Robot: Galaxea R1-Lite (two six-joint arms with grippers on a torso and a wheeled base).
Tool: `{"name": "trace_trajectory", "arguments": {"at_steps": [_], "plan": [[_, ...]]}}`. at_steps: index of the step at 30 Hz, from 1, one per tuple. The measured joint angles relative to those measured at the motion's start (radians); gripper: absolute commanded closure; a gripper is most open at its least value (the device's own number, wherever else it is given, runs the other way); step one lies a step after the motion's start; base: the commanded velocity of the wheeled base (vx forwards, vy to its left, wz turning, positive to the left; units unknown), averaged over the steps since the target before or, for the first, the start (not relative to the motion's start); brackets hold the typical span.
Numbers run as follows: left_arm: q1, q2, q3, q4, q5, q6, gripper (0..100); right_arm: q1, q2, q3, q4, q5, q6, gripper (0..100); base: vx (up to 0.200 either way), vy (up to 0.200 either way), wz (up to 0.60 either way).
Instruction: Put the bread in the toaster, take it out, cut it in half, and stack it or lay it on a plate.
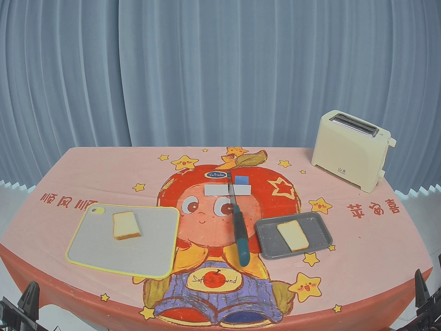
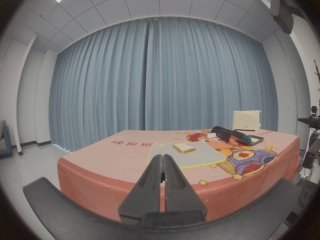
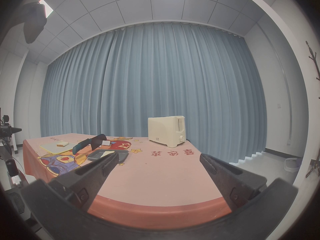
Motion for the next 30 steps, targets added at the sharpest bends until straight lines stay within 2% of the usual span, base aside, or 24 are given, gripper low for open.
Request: {"name": "trace_trajectory", "arguments": {"at_steps": [30], "plan": [[0.0, 0.0, 0.0, 0.0, 0.0, 0.0, 100, 0.002, 0.0, 0.0, -0.001, 0.0, 0.0, 0, 0.0, 0.2, 0.0]]}}
